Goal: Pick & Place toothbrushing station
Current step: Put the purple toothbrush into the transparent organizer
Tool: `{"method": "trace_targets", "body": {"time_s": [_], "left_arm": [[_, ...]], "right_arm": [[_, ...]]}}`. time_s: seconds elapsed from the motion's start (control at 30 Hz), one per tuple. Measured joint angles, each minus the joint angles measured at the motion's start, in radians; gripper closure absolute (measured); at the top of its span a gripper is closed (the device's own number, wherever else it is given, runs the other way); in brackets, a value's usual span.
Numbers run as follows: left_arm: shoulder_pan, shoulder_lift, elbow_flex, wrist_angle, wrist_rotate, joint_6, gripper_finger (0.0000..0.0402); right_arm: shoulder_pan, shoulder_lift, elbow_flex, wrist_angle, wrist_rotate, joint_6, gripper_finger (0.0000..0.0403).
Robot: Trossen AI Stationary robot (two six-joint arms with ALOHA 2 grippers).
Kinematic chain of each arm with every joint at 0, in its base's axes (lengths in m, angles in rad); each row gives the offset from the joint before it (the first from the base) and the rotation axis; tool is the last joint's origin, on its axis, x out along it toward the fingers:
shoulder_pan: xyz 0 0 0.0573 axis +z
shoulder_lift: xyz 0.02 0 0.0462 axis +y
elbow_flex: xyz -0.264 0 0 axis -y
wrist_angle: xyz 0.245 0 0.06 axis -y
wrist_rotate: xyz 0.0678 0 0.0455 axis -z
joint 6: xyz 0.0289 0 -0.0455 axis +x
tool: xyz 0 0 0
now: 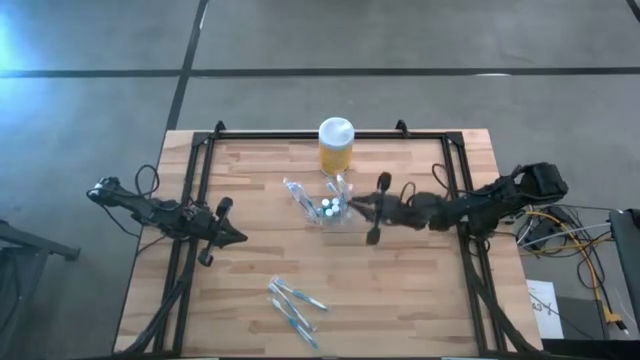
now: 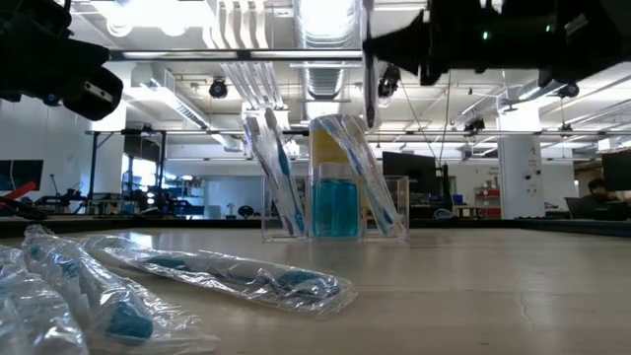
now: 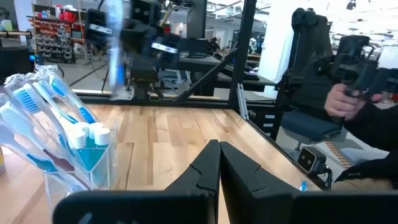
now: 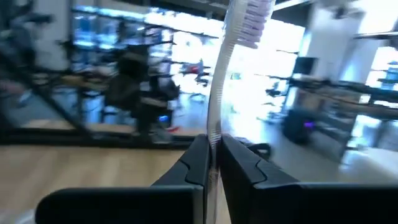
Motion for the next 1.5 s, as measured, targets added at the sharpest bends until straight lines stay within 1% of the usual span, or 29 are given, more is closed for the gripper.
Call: {"method": "trace_targets", "body": {"time_s": [0.07,0.17,0.23,0.37,0.5,0.6,0.7,0.83,0.9,1.13,1.37,1.5], "left_arm": [[0.0,0.001,0.0,0.0,0.0,0.0,0.039],[0.0,0.002,0.0,0.0,-0.005,-0.001,0.039],[0.0,0.002,-0.001,0.0,-0.008,-0.003,0.039],[0.0,0.002,-0.002,0.017,-0.042,-0.024,0.039],[0.0,0.002,-0.003,0.025,-0.055,-0.025,0.039],[0.0,0.002,-0.003,0.026,-0.069,-0.028,0.039],[0.0,0.003,-0.003,0.029,-0.091,-0.053,0.039],[0.0,0.003,-0.003,0.03,-0.093,-0.084,0.039],[-0.001,0.003,-0.003,0.03,-0.093,-0.089,0.039],[-0.001,0.003,-0.003,0.03,-0.092,-0.08,0.039],[-0.001,0.003,-0.004,0.03,-0.092,-0.077,0.039],[-0.001,0.003,-0.006,0.03,-0.093,-0.077,0.039]], "right_arm": [[-0.036,0.001,-0.035,0.024,0.021,0.011,0.0384],[-0.071,0.003,-0.066,0.021,0.022,0.048,0.0384],[-0.078,0.003,-0.082,0.021,0.027,0.057,0.0385],[-0.08,0.003,-0.116,0.031,0.099,0.069,0.0385],[-0.078,0.031,-0.132,0.06,0.099,0.114,0.0385],[-0.079,0.093,-0.136,0.127,0.101,0.131,0.0385],[-0.078,0.185,-0.136,0.251,0.101,0.122,0.0385],[-0.08,0.305,-0.135,0.422,0.107,0.09,0.0385],[-0.08,0.357,-0.135,0.469,0.124,0.087,0.0385],[-0.08,0.427,-0.131,0.47,0.179,0.125,0.0385],[-0.079,0.427,-0.127,0.471,0.179,0.145,0.0385],[-0.062,0.426,-0.127,0.418,0.179,0.179,0.0385]]}}
